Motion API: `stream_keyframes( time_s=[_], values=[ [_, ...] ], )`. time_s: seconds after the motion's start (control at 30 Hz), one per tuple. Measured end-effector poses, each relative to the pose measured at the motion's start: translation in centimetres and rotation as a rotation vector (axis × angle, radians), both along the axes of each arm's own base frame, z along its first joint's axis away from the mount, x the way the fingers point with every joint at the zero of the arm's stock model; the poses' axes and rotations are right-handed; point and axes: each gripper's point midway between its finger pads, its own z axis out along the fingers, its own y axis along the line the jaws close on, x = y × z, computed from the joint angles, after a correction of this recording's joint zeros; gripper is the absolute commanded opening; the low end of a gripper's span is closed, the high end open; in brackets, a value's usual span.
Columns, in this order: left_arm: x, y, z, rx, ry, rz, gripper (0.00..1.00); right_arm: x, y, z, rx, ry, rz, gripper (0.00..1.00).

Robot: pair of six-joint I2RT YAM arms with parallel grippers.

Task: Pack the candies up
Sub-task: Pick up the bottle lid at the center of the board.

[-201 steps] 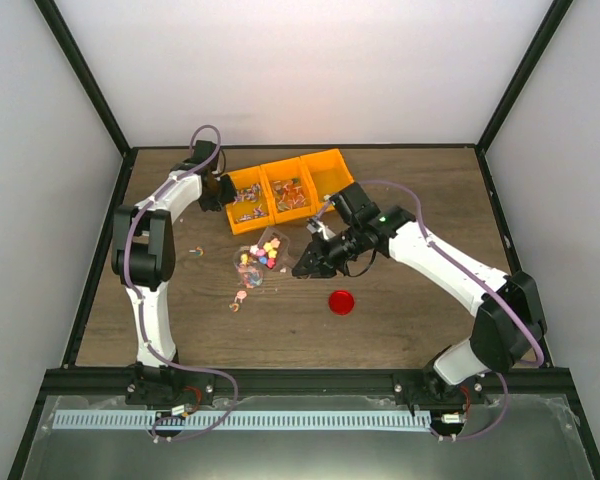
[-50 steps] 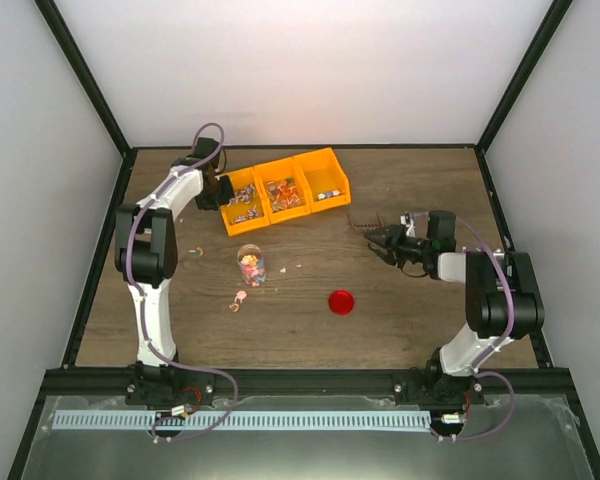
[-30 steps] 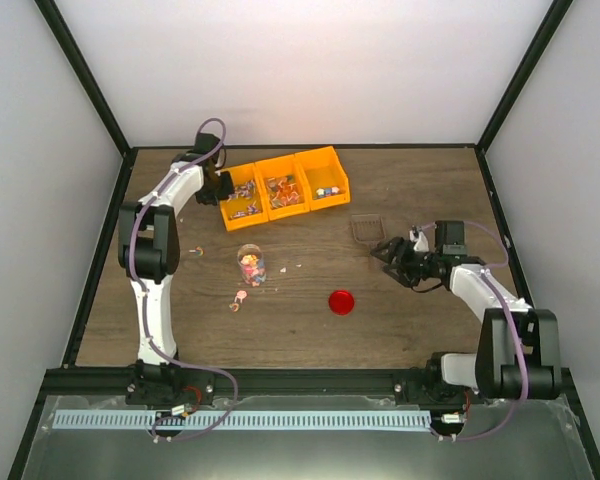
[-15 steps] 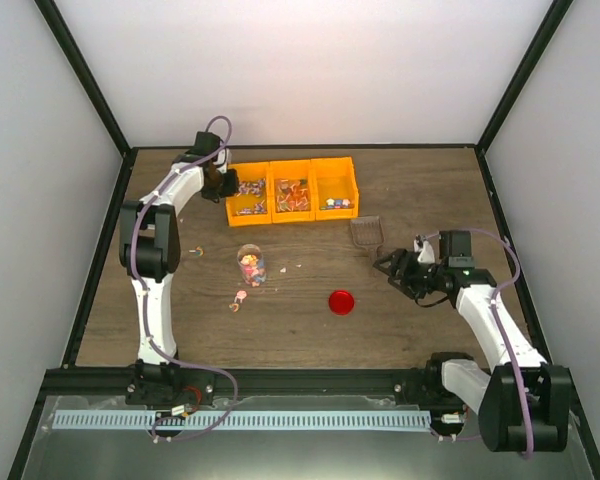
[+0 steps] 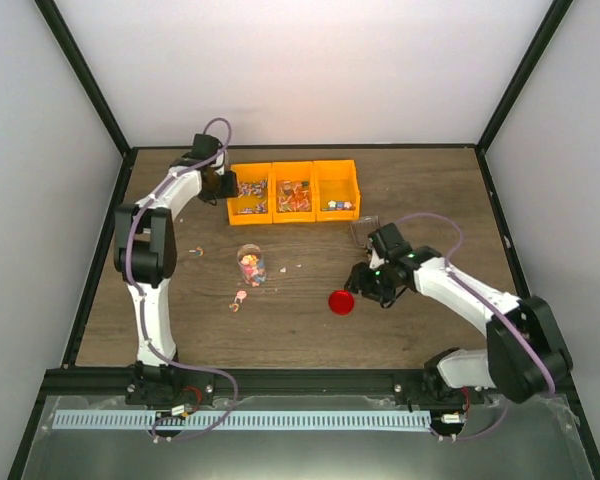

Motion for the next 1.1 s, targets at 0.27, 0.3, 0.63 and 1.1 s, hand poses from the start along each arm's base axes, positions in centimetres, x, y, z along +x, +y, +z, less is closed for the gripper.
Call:
stream_keyframes(
  time_s=[0.27, 0.3, 0.63, 1.1],
  values=[
    [-1.7, 1.1, 9.2, -0.009, -0.187, 0.063, 1.00, -2.4, 0.6, -4.3, -0.196, 0.105, 0.048, 0.35],
    [-2.0, 1.1, 10.4, -0.017, -0.213, 0.065, 1.00, -2.5, 0.6, -4.4, -0.204, 0.107, 0.046, 0.33],
    [-5.2, 1.2, 11.7, -0.066, -0.243, 0.084, 1.00, -2.2, 0.0, -5.7, -0.258, 0.121, 0.021, 0.22],
    [-6.1, 1.8, 9.4, -0.036, -0.192, 0.104, 1.00, -1.9, 0.1, -6.0, -0.271, 0.131, 0.009, 0.03]
  ],
)
